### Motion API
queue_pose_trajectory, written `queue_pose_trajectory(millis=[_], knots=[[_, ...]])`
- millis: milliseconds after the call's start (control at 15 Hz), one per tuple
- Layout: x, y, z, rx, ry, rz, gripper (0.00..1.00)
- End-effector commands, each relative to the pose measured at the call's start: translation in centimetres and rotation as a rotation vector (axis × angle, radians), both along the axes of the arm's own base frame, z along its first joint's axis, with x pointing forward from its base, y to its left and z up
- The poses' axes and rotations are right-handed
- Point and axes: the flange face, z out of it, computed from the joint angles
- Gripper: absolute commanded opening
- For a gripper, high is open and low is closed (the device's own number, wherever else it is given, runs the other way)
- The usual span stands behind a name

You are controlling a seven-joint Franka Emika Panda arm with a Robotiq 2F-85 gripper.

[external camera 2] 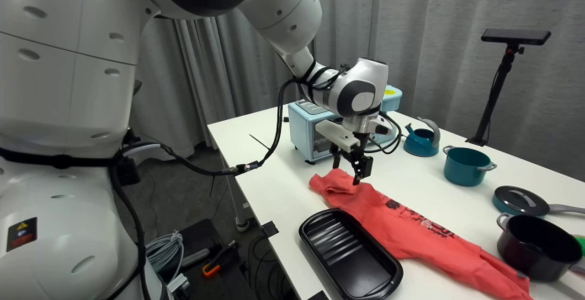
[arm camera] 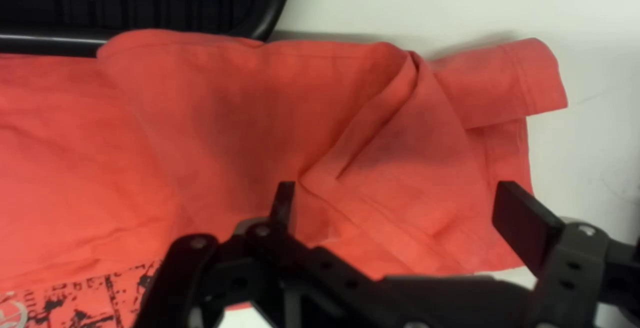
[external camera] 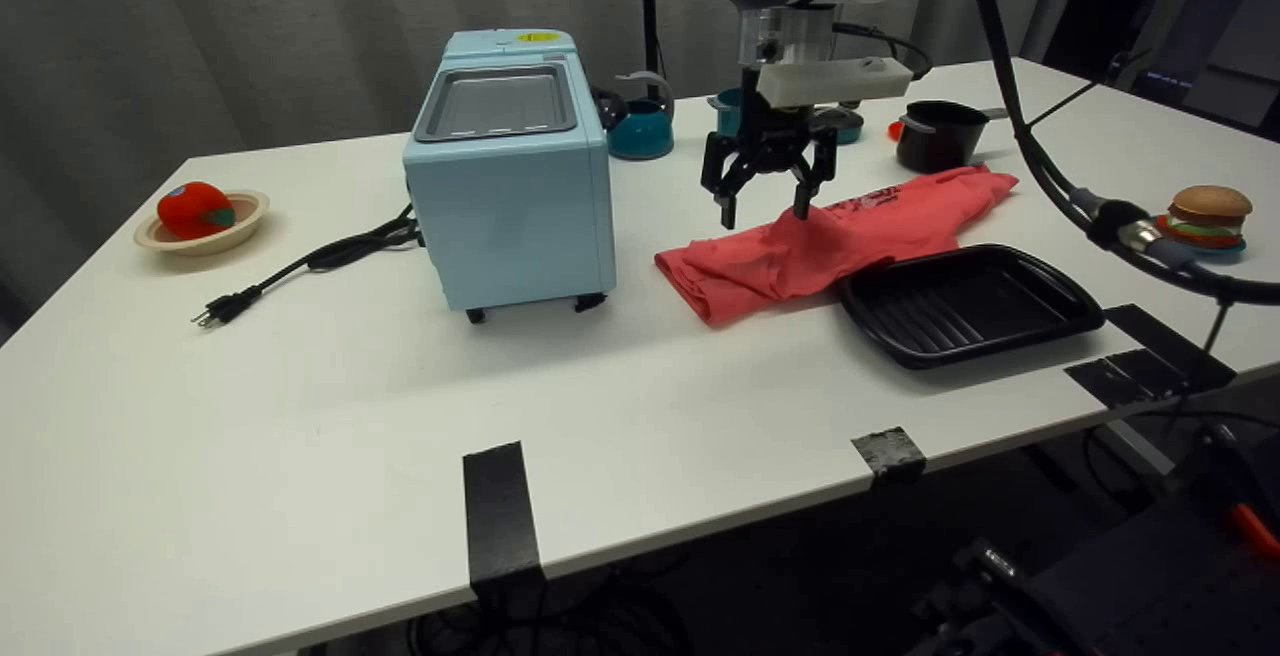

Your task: Fold the sweatshirt once

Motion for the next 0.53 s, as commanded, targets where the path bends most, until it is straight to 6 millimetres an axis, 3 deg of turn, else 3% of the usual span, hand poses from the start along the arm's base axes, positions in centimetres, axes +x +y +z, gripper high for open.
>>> queue_pose_trajectory(millis=[0, 467], knots=[[-0.4, 1.5, -0.6, 0.003, -0.006, 0.046, 1.0], [-1.9, 5.6, -4.4, 0.009, 0.005, 0.119, 1.0]])
